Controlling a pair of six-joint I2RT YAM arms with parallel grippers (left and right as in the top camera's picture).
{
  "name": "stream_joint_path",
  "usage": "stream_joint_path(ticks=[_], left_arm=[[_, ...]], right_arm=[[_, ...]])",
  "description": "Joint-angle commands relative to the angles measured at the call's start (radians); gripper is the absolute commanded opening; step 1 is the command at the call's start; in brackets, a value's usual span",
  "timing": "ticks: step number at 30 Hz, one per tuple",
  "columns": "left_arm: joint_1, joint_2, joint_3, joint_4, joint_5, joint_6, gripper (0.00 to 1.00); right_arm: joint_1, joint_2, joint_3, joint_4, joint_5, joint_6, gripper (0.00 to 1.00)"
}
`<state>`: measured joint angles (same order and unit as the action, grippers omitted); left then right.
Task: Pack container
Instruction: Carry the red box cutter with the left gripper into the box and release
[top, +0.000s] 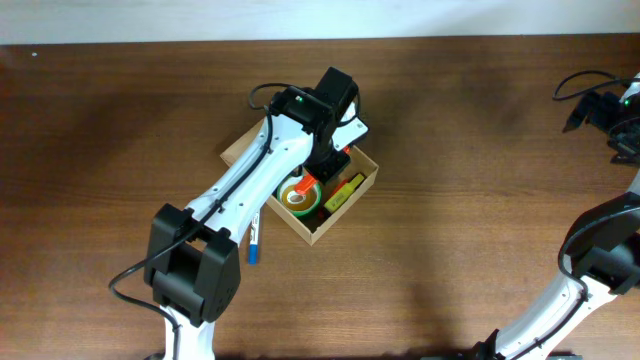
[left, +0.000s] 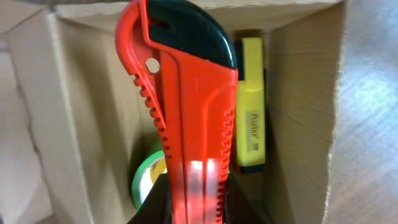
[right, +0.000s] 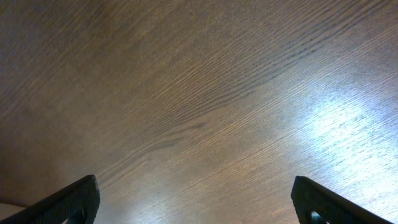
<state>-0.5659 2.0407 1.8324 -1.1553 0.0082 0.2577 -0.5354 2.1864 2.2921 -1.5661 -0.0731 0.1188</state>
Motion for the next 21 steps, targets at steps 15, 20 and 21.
stream_joint_path(ticks=[15,20,21], left_arm=[[-0.102,0.005,-0.105,-0.003,-0.11,-0.198,0.02],[-0.106,0.005,-0.167,0.044,-0.099,-0.209,0.02],[-0.109,0.005,-0.177,0.055,-0.098,-0.209,0.02]], right_arm=[[-0.003,-0.037,0.0,0.0,-0.002,-0.007,0.99],[-0.003,-0.037,0.0,0.0,-0.002,-0.007,0.99],[-0.003,-0.037,0.0,0.0,-0.002,-0.007,0.99]])
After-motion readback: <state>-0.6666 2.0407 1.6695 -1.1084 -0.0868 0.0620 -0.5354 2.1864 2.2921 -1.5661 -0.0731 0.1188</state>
